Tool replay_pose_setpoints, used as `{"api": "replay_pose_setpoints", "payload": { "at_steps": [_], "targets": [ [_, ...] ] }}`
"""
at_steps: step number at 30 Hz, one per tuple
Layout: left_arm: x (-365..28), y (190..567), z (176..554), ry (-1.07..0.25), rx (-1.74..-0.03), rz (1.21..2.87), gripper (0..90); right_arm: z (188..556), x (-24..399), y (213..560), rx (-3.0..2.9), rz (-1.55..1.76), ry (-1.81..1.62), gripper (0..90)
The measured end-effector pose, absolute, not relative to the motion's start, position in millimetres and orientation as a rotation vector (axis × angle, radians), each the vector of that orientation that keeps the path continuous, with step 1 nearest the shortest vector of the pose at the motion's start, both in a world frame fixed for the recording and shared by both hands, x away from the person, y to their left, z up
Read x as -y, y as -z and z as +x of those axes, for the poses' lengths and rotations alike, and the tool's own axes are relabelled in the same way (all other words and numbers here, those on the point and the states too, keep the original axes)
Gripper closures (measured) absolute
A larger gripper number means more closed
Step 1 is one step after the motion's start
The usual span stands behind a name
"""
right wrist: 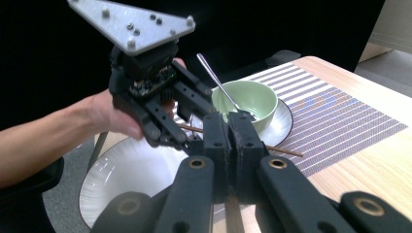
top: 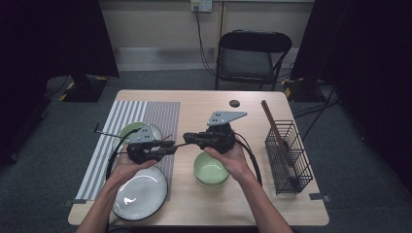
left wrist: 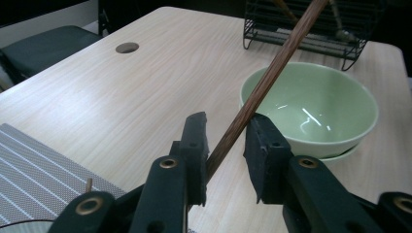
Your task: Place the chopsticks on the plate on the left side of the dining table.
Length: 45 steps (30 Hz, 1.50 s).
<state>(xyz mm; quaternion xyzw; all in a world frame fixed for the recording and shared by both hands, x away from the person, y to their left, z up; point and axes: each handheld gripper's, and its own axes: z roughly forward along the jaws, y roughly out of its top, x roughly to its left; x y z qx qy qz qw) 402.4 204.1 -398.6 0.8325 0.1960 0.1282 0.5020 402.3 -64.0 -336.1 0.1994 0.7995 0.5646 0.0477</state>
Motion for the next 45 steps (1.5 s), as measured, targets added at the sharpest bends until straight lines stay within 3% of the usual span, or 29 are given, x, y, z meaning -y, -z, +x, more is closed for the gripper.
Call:
{"api": "replay_pose_setpoints", "payload": {
  "at_steps": [19,24,26,30,33,38,41,45],
  "targets": [
    [-188.9,399.9,396.0,-0.132,-0.375,1.951,85.1,421.8,50.3,307.1,-2.410,0.591,-1.758,87.1],
    [-192.0,398.8,396.1,-0.093,-0.400,1.898,85.3,425.8,46.7,306.7,-2.383,0.604,-1.780,70.8],
    [-194.2,397.6,396.2,-0.083,-0.409,1.870,85.3,427.1,46.5,308.2,-2.351,0.619,-1.806,59.7],
    [-202.3,394.0,398.1,-0.088,-0.452,1.807,85.3,426.8,44.7,315.1,-2.349,0.620,-1.805,54.6],
    [-209.4,391.5,398.9,-0.103,-0.473,1.775,85.3,424.5,42.5,322.2,-2.347,0.620,-1.809,55.0],
    [-216.6,388.4,399.5,-0.115,-0.496,1.721,85.3,423.4,34.7,332.3,-2.343,0.634,-1.819,62.8],
    [-216.5,388.4,399.1,-0.125,-0.508,1.718,85.2,422.7,27.9,334.2,-2.351,0.627,-1.826,68.9],
    [-214.2,390.1,399.0,-0.131,-0.503,1.728,85.1,422.6,19.4,334.4,-2.357,0.618,-1.844,84.6]
  ]
}}
